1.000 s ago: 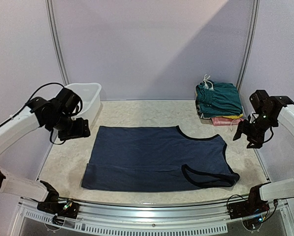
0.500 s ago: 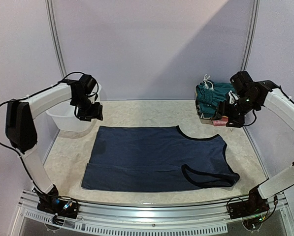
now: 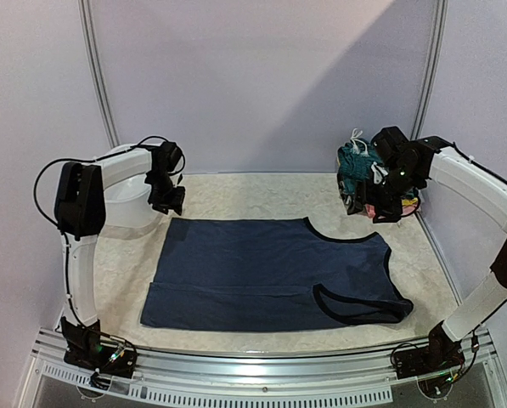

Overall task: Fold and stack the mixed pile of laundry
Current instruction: Pick up the 1/3-folded tank top from the center of the board.

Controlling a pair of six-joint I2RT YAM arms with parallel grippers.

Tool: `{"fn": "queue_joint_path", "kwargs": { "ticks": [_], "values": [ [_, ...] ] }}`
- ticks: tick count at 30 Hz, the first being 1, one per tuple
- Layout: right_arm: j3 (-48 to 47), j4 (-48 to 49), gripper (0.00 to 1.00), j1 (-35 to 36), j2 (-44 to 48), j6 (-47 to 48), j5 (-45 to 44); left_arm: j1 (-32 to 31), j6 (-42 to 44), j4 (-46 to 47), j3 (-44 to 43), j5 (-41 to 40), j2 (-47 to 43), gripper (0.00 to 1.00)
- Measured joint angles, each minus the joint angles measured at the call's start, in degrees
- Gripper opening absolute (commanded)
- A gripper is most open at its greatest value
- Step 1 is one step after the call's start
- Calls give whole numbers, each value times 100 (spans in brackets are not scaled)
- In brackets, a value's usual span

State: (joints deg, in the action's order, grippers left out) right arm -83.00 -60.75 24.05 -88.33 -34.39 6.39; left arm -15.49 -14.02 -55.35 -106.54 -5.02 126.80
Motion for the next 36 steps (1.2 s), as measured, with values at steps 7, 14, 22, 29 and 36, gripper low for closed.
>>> {"fn": "queue_joint_path", "kwargs": {
  "ticks": [7, 14, 22, 29, 36],
  "values": [
    [-227, -142, 77, 2, -310, 46, -11, 122, 210, -160, -566, -114, 645, 39],
    [-404, -216, 77, 7, -612, 142, -9, 254, 227, -260, -713, -168, 946, 34],
    [-404, -278, 77, 11, -660, 225, -11, 275, 201, -247, -710, -55, 1016, 12],
    [-409, -258, 77, 28, -671, 238, -7, 278, 175, -223, -710, 160, 1021, 0],
    [-922, -142, 77, 28, -1084, 361, -9, 284, 175, -181, -697, 293, 1016, 0]
  ]
}}
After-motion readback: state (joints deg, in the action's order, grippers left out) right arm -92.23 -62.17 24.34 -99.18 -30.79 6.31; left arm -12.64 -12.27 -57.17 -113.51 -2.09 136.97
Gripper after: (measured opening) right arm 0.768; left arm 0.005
